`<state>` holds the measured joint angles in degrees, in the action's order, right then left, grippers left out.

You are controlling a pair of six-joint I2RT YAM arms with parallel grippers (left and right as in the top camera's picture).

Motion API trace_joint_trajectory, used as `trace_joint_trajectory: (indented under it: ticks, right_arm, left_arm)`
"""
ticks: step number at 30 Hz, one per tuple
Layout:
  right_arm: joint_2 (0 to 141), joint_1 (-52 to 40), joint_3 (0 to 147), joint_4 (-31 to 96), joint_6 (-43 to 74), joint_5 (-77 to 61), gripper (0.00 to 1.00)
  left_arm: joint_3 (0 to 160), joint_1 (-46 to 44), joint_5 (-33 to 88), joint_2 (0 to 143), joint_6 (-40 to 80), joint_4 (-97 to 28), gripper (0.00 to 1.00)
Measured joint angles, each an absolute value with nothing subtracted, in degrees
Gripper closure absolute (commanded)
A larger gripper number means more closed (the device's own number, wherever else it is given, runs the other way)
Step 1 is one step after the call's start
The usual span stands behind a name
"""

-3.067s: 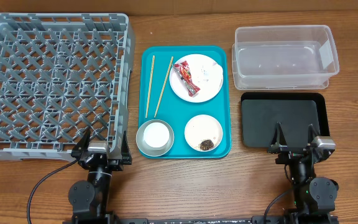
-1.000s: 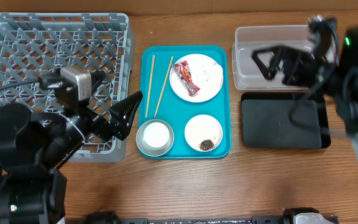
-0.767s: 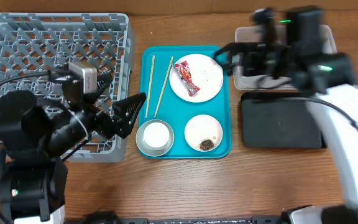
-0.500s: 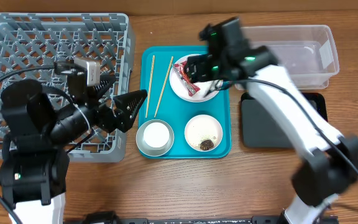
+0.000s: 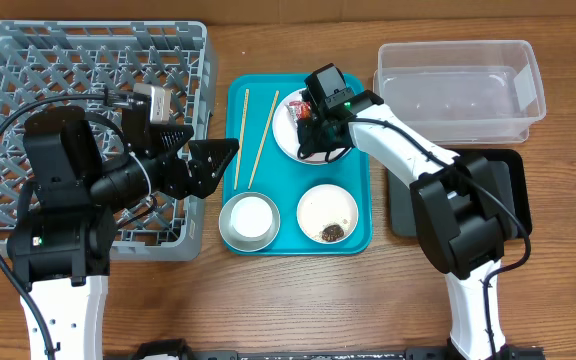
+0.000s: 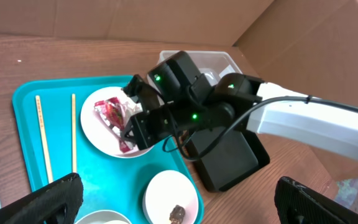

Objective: Sort waste into correct bins and load items into the dishwasher
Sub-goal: 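Grasp the red snack wrapper on the white plate with the right gripper, then carry the wrapper into the clear plastic bin and release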

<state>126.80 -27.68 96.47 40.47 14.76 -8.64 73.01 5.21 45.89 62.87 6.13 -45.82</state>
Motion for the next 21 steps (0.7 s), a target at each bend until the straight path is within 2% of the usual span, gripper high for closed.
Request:
trace_joint_trajectory:
  ticks: [5,9,14,18,19,20,21]
  right_arm:
    - [123.28,-26.74,98.00,44.07,14.94,-8.75,0.96]
    - [114.10,-24.56,98.78,44.82,15.25,-8.58,0.96]
    - [102.65,-18.52,101.84,48.82,20.38,-3.86,0.96]
    - [101.91,-12.67,101.21,49.19,23.40,-0.71,0.95]
    - [103.02,-11.42,100.49,49.15,23.81,-0.12,0.90]
    - [104.57,-10.44,99.70,49.23,24.40,0.27,0.75]
    - [106.06,-9.82,99.04,49.47,24.86,0.49,0.64]
  left_arm:
    - [73.01,5.21,45.89,62.92,6.13,-46.30,0.00]
    - [73.03,5.21,46.39,62.92,6.13,-46.74,0.00]
    - [73.03,5.21,48.51,62.92,6.28,-50.41,0.00]
    - [73.03,5.21,49.10,62.92,6.28,-51.05,0.00]
    - [73.03,5.21,49.12,62.92,6.28,-51.05,0.00]
    - [73.03,5.21,49.12,62.92,6.31,-51.07,0.00]
    - [73.03,5.21,49.12,62.92,6.28,-51.07,0.00]
